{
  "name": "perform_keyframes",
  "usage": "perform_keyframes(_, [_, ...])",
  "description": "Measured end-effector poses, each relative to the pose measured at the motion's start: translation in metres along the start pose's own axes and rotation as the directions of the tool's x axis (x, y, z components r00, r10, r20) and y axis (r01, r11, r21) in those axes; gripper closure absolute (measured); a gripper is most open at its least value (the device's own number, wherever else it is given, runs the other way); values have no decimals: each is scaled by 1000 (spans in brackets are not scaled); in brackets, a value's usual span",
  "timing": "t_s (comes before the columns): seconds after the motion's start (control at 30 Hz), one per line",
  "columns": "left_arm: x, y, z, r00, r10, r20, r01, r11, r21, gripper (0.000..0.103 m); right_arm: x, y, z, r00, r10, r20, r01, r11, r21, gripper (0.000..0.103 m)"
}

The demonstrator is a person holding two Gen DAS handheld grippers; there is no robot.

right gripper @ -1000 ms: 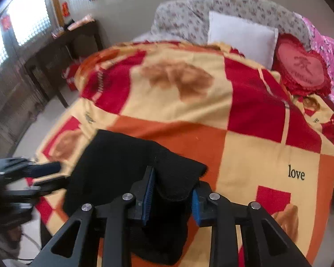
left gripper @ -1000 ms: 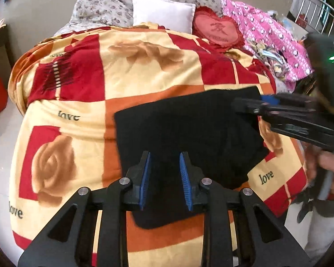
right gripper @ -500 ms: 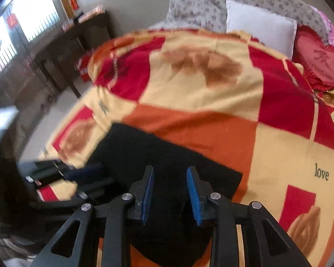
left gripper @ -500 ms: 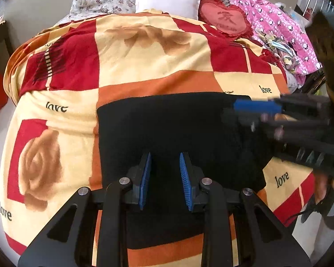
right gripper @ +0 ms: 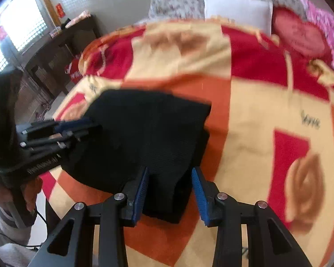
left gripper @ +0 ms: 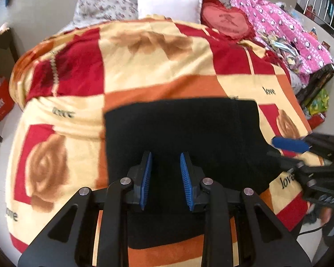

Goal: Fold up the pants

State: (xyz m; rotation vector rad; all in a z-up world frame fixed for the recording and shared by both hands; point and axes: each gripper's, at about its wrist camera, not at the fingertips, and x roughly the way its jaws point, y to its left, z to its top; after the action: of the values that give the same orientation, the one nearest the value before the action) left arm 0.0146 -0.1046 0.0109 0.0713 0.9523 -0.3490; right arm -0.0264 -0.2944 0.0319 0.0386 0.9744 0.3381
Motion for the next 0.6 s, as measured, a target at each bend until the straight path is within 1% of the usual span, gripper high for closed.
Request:
perform_keyframes(0.03, [-3, 1, 3, 1000, 20, 14, -20, 1000, -5, 77, -5, 3, 3, 1000, 10, 27, -10, 1000, 2, 64])
perform_keyframes(0.1, [-4, 4, 7, 999, 35, 21, -34, 999, -14, 77, -7, 8, 10, 997, 32, 65, -32, 999, 4, 64])
perform_keyframes(0.23, [2, 10, 14, 996, 83, 33, -82, 996, -27, 77, 19, 13, 19, 997, 56, 56, -57, 998, 29, 64])
perform_keyframes(0.27, [6, 11, 15, 995, 99, 31, -98, 995, -28, 77, 26, 12, 20, 998, 42, 50, -44, 998, 39, 64])
perform_keyframes(0.33, [14, 13, 16, 995, 103, 18, -103, 994, -26, 77, 40, 6, 21, 999, 14, 38, -17, 998, 65, 64])
perform_keyframes(0.37, [18, 14, 17, 994, 107, 17, -106, 994, -25, 75, 45, 1, 22, 999, 11, 40, -15, 996, 86, 64])
perform_keyframes(0.4, [21, 14, 19, 994, 110, 19, -110, 994, -23, 69, 49, -4, 24, 999, 2, 41, -6, 995, 104, 64])
perform_keyframes(0.43, [24, 15, 21, 994, 104, 19, -103, 994, -25, 65, 53, -9, 25, 999, -11, 33, 7, 993, 118, 64])
perform_keyframes(0.47, [26, 15, 22, 995, 94, 16, -93, 995, -26, 60, 59, -15, 27, 1000, -6, 19, 3, 991, 134, 64])
perform_keyframes(0.53, [35, 16, 26, 996, 91, 9, -90, 995, -30, 58, 66, -23, 29, 1000, 16, 17, -19, 987, 158, 64])
perform_keyframes(0.6, [38, 16, 27, 996, 93, 10, -93, 995, -33, 56, 69, -24, 33, 1000, 18, 12, -19, 988, 156, 64])
